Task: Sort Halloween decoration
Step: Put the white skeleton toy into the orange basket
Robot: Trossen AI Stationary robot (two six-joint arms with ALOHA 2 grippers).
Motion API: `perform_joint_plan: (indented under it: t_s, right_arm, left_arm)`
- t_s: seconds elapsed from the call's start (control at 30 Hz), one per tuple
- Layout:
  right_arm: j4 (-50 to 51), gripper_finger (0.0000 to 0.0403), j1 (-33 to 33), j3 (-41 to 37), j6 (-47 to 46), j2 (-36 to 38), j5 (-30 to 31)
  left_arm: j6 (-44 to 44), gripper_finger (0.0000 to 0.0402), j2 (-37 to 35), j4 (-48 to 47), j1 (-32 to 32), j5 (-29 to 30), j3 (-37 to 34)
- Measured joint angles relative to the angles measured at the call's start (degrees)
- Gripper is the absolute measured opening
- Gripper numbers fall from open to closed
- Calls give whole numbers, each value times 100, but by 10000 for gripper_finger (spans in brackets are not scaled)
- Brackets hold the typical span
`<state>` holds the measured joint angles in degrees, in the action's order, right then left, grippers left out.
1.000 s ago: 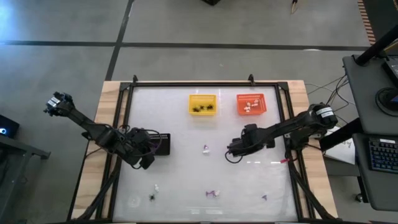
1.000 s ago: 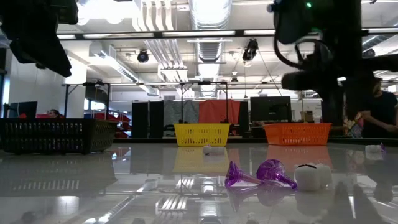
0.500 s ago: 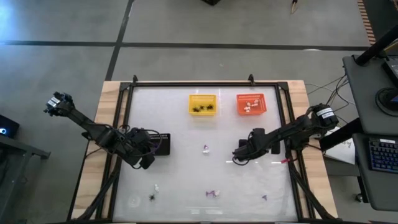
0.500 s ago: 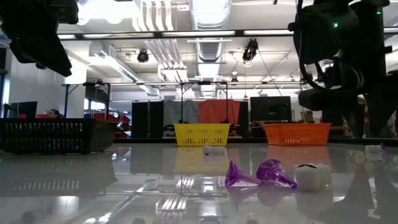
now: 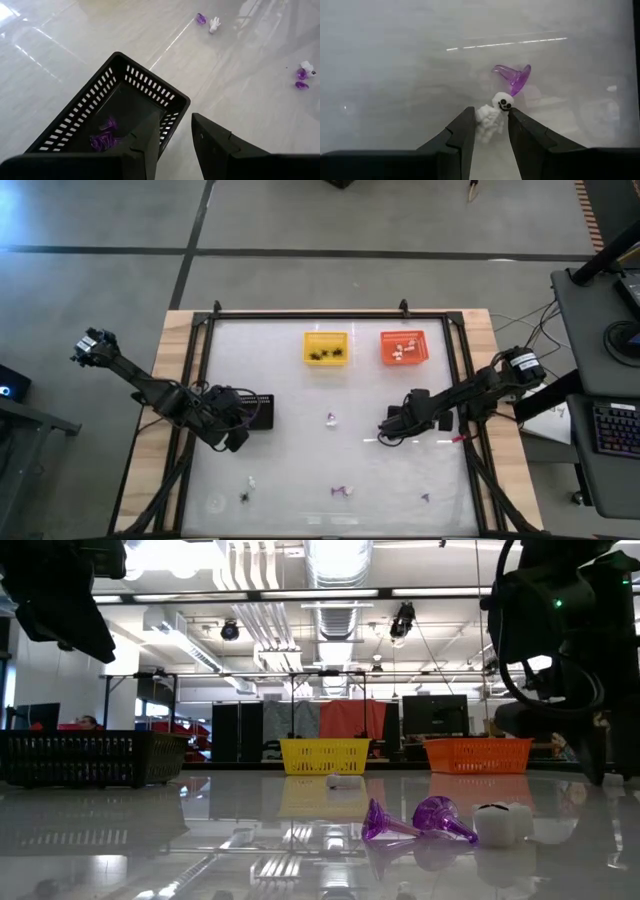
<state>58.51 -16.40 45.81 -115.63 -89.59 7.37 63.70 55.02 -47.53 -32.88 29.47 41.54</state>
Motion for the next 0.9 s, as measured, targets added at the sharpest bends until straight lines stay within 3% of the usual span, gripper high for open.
perform_joint_plan:
  t_s: [0.23, 0.5, 0.9]
  right_arm:
    - [-354, 97, 2, -271, 491, 5, -8]
    - [-571, 20, 4, -498, 627, 1, -65]
    - [-399, 10, 5, -259, 850, 252, -108]
  left_arm:
    - [0, 96, 0, 0, 0, -2, 0]
    - [0, 96, 0, 0, 0, -7, 0]
    - [0, 96, -2, -2, -1, -9, 0]
